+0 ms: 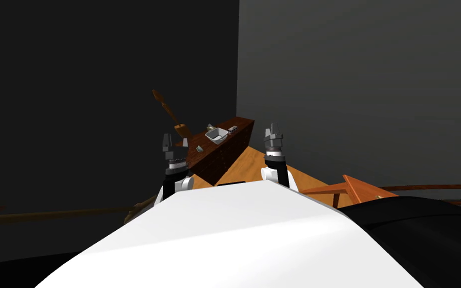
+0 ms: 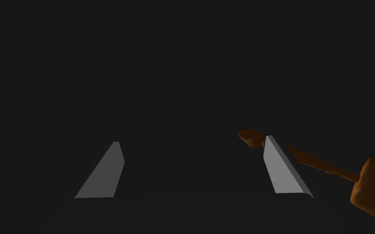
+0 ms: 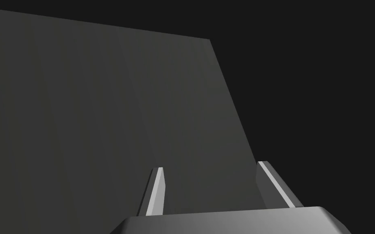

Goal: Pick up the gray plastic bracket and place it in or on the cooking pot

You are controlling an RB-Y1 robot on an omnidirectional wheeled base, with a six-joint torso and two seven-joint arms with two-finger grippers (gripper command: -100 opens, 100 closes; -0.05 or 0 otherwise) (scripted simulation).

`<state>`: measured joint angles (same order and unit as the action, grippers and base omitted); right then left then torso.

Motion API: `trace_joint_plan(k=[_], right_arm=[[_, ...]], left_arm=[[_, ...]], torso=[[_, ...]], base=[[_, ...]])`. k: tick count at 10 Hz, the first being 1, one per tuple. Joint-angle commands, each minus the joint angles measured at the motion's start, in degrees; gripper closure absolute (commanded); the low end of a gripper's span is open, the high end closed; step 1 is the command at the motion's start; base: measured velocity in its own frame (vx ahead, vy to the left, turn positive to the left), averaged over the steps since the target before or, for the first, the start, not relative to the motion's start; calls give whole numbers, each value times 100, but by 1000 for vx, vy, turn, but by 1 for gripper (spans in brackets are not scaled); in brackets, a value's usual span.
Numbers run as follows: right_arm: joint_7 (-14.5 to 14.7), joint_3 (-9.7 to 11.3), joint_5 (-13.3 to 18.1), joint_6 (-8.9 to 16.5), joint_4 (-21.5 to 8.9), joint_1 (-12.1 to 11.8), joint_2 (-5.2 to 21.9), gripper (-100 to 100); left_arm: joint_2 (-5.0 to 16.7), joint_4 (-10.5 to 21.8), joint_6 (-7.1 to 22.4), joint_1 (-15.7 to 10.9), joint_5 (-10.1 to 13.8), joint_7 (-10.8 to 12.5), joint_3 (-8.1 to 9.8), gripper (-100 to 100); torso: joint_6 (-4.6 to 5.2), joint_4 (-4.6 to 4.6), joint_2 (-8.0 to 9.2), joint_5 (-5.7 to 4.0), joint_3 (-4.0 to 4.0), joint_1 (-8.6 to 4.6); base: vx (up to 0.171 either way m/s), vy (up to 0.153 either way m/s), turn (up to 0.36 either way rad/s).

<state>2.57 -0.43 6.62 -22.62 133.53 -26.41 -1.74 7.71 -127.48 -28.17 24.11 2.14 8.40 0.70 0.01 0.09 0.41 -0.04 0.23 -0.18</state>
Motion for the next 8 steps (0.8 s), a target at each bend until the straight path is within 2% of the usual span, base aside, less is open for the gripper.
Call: trace_joint_plan(k=[1,2,3,5,6,7,8], right_arm=[[0,0,0,0,0,0,0,0],[0,0,0,0,0,0,0,0],[0,0,0,0,0,0,0,0],[0,0,0,0,0,0,0,0],[0,0,0,0,0,0,0,0],[0,0,0,0,0,-1,0,0],[0,0,0,0,0,0,0,0]], left_arm=[[184,129,286,-120,-1,-61,80,-100],[307,210,460,-204,1,-102,140,-100],[307,210,503,-204,1,-102,140,-100],[576,419,855,-392,6,-200,264,-100],[576,419,959,-392,6,-200,264,-100],[722,549,1149,-495,9,-258,325,-100],[722,549,1207,-495,9,-258,325,-100]], torso=[[0,0,0,0,0,0],[1,1,6,0,3,1],[0,2,8,0,5,-2],[1,-3,-14,2,-8,7],[1,-3,-12,1,-7,3],[-2,-3,-14,1,-8,4],[0,-3,-14,2,-8,8]], base=[[-127,-48,-78],[-129,-60,-87],[-81,-37,-18],[-68,-40,-82],[-67,-43,-23],[-71,-34,-54],[-66,-30,-40]])
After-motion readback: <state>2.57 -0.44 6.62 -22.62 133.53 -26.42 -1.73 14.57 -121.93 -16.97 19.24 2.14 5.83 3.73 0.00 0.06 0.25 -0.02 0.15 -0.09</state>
